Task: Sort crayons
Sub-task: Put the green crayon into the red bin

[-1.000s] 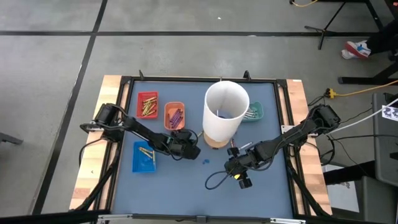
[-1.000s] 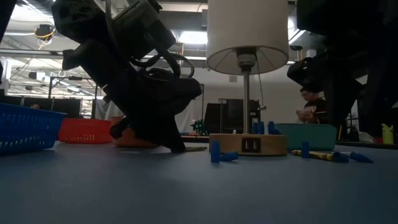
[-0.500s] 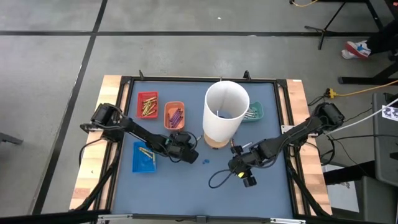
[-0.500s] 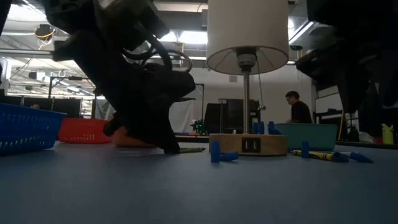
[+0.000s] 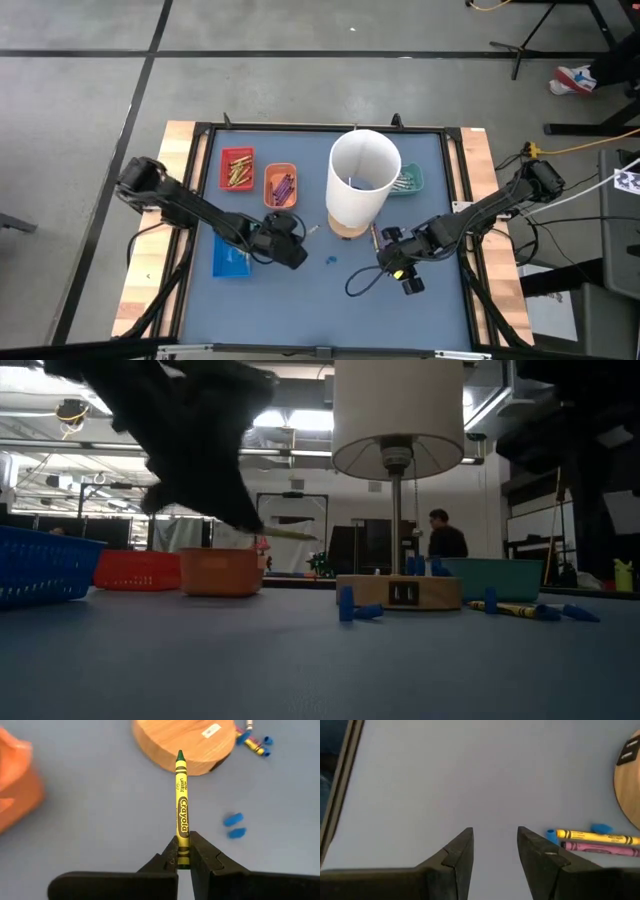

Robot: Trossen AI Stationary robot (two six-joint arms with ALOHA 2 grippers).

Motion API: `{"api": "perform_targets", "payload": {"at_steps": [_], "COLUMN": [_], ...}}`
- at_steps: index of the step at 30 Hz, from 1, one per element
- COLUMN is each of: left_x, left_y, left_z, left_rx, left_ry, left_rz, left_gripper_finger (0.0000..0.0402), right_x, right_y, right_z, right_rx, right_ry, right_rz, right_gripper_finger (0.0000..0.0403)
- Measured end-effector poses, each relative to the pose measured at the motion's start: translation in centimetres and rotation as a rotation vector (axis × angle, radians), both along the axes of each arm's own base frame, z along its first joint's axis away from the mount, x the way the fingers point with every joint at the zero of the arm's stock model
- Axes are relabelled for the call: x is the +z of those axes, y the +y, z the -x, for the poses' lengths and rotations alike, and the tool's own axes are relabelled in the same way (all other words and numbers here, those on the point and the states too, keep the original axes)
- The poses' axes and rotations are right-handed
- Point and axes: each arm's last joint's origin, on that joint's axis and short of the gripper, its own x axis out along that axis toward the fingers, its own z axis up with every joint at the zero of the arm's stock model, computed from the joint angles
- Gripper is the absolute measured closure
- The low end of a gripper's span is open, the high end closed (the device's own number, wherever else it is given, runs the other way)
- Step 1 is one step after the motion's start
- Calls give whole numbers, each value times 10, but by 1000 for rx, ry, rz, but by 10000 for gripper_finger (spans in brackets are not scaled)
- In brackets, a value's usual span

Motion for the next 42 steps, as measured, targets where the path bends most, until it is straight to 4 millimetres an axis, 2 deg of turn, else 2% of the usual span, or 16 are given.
{"api": "perform_targets", "payload": {"at_steps": [5, 11, 17, 24, 30, 36, 42], "left_x": [26, 56, 71, 70, 57, 42, 40], "left_y": [10, 32, 60, 90, 111, 124, 130], "left_z": [24, 59, 95, 110, 117, 126, 124], "left_rx": [18, 137, 339, 525, 634, 701, 737], "left_ry": [51, 102, 195, 304, 370, 436, 402], "left_rz": [-31, -91, -190, -282, -287, -290, -273], "left_gripper_finger": [395, 395, 395, 395, 395, 395, 393], "right_x": [0, 0, 0, 0, 0, -2, -4], "right_y": [-1, -1, -1, -1, -1, -3, -10], "right_z": [1, 1, 1, 1, 1, 4, 9], "right_rx": [-1, -3, -3, -4, -5, 6, -36], "right_ry": [11, 13, 14, 14, 15, 38, 50], "right_rz": [5, 5, 6, 5, 6, 37, 204], "right_gripper_finger": [253, 253, 253, 253, 253, 253, 253]}}
